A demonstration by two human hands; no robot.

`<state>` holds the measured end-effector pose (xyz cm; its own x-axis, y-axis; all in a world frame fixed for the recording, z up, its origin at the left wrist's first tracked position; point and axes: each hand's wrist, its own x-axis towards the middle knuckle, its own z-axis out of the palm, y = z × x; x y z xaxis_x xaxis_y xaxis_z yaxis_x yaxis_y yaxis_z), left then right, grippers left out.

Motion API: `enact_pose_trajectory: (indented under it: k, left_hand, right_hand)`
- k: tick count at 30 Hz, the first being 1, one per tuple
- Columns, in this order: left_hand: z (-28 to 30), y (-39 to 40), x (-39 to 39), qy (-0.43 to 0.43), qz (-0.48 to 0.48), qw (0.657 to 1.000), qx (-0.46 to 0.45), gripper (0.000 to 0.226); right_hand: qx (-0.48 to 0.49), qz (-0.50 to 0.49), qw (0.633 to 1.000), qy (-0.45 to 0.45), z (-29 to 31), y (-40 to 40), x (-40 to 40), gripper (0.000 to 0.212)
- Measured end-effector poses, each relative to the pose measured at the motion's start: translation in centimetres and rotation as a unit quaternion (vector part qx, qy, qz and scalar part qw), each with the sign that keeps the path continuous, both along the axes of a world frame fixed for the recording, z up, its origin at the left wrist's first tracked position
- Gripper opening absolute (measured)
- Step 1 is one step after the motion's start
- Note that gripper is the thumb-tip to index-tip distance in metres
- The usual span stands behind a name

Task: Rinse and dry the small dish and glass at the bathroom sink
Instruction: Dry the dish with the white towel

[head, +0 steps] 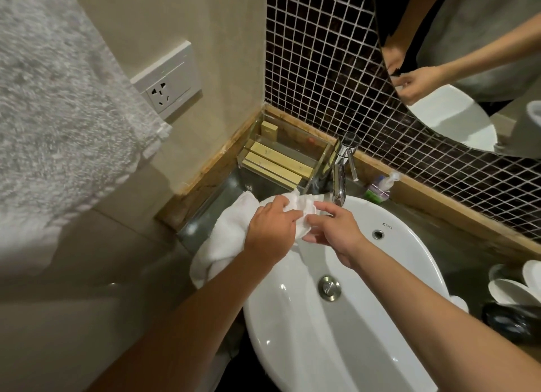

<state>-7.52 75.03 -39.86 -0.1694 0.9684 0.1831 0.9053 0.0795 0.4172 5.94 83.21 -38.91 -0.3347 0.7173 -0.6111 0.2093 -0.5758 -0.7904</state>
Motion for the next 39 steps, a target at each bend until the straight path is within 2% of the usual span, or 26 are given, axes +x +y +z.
enact_pose_trajectory:
  k: [4, 9, 11, 14, 16, 18, 20, 23, 26, 30, 33, 39]
  left_hand:
    - [-0.9, -0.8, 0.1, 0.017, -0.057, 0.996, 0.063, 0.025]
    - [-2.3, -0.9, 0.2, 0.051, -0.117, 0.989, 0.078, 0.011]
    - [-2.0, -0.7, -0.1, 0.051, -0.135, 0.988, 0.053, 0.010]
    - [-1.3, -0.3, -0.3, 0.065, -0.089, 0.991, -0.078, 0.026]
    - [-1.0, 0.3, -0.5, 0.030, -0.040, 0.991, -0.126, 0.034]
    - [-0.6, 0.7, -0.2, -0.027, -0.004, 0.993, -0.117, 0.035]
    - [0.1, 0.8, 0.5, -0.083, 0.024, 0.992, -0.087, 0.027]
    - [0.1, 0.6, 1.6, -0.121, 0.014, 0.990, -0.067, 0.026]
    - [-0.5, 0.2, 1.9, -0.130, -0.012, 0.989, -0.071, 0.030]
    - [-1.9, -1.1, 1.3, -0.066, -0.051, 0.992, -0.094, 0.027]
    - [-2.4, -1.0, 0.4, -0.068, 0.019, 0.992, -0.109, 0.029]
    - [-1.9, 0.3, -0.5, -0.149, 0.151, 0.975, -0.069, 0.022]
  right_hand:
    - [0.004, -0.008, 1.000, 0.008, -0.4, -0.2, 0.3, 0.038]
    - [0.039, -0.052, 0.998, -0.023, -1.4, -0.7, 0.8, 0.038]
    - [0.039, -0.066, 0.997, -0.026, -1.8, -0.9, 1.1, 0.037]
    - [0.040, -0.064, 0.997, -0.027, -1.7, -1.1, 1.4, 0.037]
    - [0.041, -0.061, 0.997, -0.024, -1.5, -1.1, 1.3, 0.036]
    - [0.043, -0.058, 0.997, -0.025, -1.3, -1.1, 1.1, 0.035]
    - [0.046, -0.061, 0.997, -0.025, -1.2, -1.3, 0.9, 0.035]
    - [0.057, -0.071, 0.995, -0.026, -1.1, -1.6, 0.8, 0.037]
    - [0.075, -0.081, 0.993, -0.036, -1.1, -1.5, 0.8, 0.035]
    - [0.089, -0.078, 0.992, -0.052, -1.2, -1.5, 1.2, 0.034]
    - [0.085, -0.073, 0.991, -0.067, -1.3, -1.6, 1.4, 0.035]
    - [0.066, -0.043, 0.994, -0.074, -1.4, -2.3, 1.8, 0.030]
